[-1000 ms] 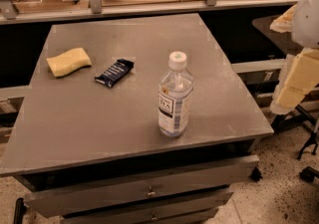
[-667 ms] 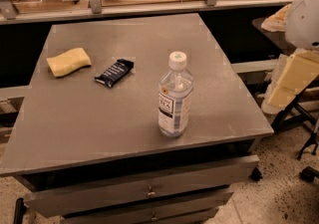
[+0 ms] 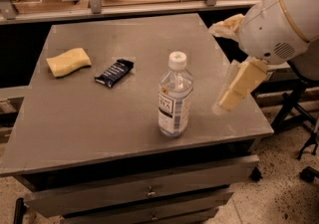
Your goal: Knock blue plastic bottle over
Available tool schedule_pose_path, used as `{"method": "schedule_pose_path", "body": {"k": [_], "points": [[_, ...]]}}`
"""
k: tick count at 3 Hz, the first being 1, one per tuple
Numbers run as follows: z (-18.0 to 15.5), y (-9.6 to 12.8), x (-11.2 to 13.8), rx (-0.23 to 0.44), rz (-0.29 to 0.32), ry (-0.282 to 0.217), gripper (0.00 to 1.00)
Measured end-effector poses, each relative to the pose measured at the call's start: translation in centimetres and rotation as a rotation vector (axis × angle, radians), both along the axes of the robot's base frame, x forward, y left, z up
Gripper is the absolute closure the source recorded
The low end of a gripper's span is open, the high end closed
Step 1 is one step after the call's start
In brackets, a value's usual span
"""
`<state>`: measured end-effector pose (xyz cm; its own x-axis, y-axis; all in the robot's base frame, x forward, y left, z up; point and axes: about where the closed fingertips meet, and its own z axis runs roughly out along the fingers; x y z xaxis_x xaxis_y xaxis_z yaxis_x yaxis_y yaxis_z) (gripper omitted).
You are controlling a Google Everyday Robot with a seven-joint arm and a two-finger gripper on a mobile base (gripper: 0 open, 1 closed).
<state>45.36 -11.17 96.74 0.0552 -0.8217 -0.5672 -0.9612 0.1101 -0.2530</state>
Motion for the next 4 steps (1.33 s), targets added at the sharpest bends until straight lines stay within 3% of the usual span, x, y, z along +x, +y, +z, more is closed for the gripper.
{"method": "schedule_pose_path", "body": {"k": [1, 2, 3, 4], "points": [[-1.1, 4.7, -0.6, 0.089, 0.129, 0.072, 0.00], [-1.4, 5.4, -0.8, 0.095, 0.152, 0.089, 0.00], [-1.9, 5.4, -0.4, 0.193, 0.170, 0.085, 0.00], [-3.7, 4.8, 1.0, 0.502, 0.202, 0.044, 0.00]]}}
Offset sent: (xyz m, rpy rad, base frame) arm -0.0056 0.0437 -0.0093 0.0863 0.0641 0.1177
